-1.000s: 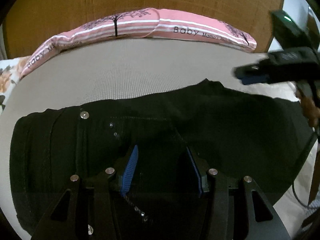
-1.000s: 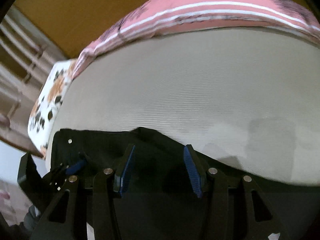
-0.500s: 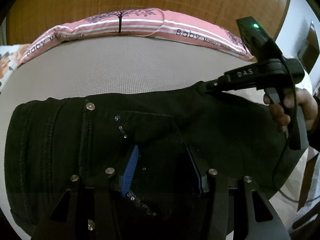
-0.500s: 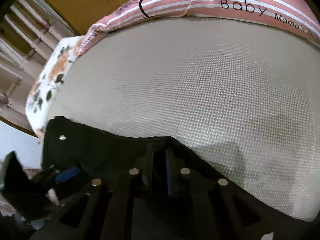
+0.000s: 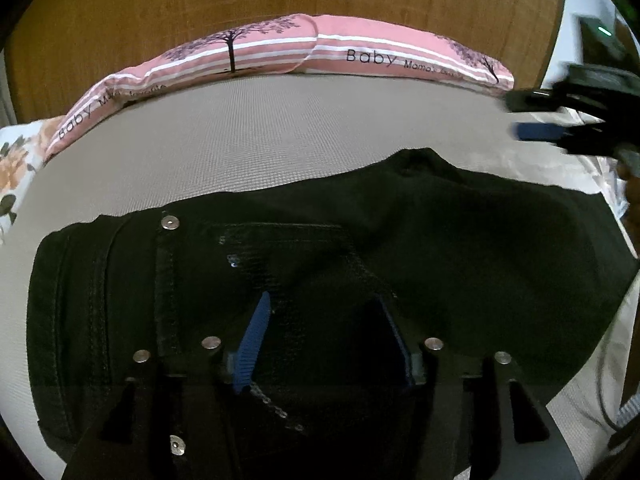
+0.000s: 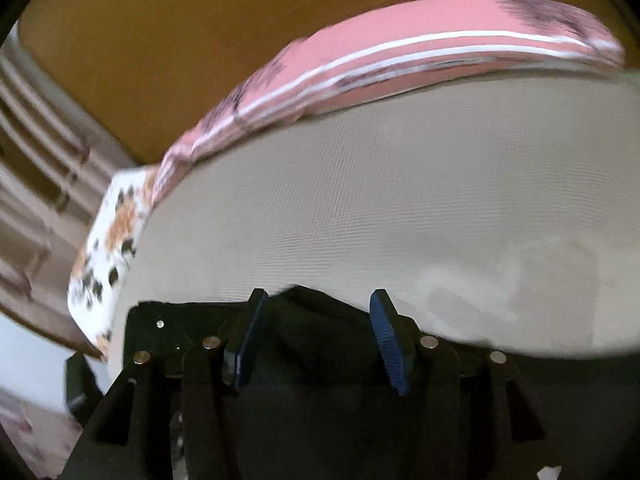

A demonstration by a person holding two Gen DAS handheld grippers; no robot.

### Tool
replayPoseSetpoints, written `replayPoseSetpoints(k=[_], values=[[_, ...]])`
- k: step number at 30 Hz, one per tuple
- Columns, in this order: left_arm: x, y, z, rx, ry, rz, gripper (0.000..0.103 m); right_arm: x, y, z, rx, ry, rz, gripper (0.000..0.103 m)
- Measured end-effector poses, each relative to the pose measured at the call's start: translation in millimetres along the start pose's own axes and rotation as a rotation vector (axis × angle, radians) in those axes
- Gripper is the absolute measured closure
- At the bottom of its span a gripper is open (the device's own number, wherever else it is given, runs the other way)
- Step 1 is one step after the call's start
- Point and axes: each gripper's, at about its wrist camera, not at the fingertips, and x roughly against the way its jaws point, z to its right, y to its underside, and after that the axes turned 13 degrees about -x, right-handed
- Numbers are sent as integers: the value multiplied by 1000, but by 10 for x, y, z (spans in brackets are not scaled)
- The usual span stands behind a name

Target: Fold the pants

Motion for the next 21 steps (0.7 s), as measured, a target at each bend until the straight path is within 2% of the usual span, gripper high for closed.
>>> replayPoseSetpoints(k=[5, 10, 16, 21], values=[[30, 21, 202, -43, -42, -16, 41, 777, 115, 777, -139, 79, 92, 52], [85, 62, 411, -58, -17, -30, 41, 1567, 408, 1758, -337, 150, 185, 52], [184, -49, 755, -75, 59, -17, 41, 2293, 925, 2681, -547, 196, 280, 52], [205, -278, 1121, -103, 134, 7, 41, 2500, 1204, 3109, -667, 173, 315, 52]])
